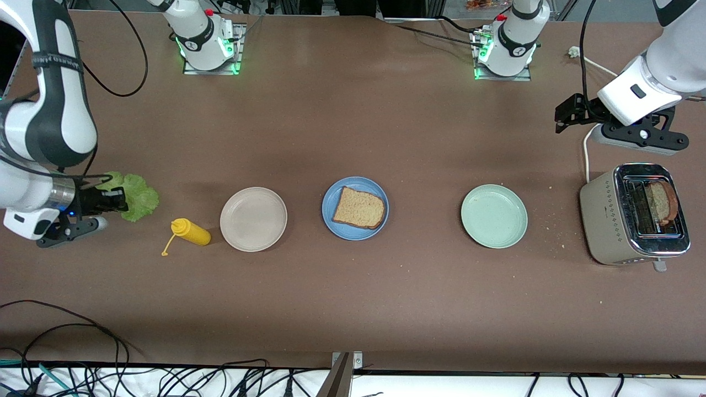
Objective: Make sandwich in blue plate with both arms
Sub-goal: 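Lift the lettuce with the right gripper toward the plates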
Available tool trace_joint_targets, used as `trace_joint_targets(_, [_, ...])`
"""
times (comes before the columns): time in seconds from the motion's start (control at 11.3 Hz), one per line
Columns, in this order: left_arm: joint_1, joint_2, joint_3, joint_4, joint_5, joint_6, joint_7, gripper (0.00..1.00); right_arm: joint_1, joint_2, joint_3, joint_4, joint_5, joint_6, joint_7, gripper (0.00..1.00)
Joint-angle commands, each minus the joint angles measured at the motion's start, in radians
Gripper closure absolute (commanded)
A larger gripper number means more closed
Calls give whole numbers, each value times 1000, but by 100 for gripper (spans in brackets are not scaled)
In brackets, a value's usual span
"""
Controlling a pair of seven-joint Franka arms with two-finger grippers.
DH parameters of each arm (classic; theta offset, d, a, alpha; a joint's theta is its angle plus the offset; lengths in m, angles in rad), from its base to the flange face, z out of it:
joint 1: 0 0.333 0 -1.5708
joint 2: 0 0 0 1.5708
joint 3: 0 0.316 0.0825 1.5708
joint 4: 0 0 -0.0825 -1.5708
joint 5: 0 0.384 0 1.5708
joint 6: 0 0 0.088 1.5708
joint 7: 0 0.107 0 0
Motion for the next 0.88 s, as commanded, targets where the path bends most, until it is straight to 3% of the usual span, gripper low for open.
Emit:
trace_joint_targets(0.0, [5,10,0,26,-19,-19,8,0,15,-100,22,-33,17,-85,-7,100])
trace_joint_targets(0.18, [4,10,0,26,-17,-19,7,0,27,-102,38,-6,82,-110,46,100])
trace_joint_targets(0.35, [4,10,-2,26,-17,-19,7,0,108,-77,34,25,87,-109,164,100])
trace_joint_targets(0.8, [4,10,-2,26,-17,-19,8,0,353,143,28,264,98,-95,592,100])
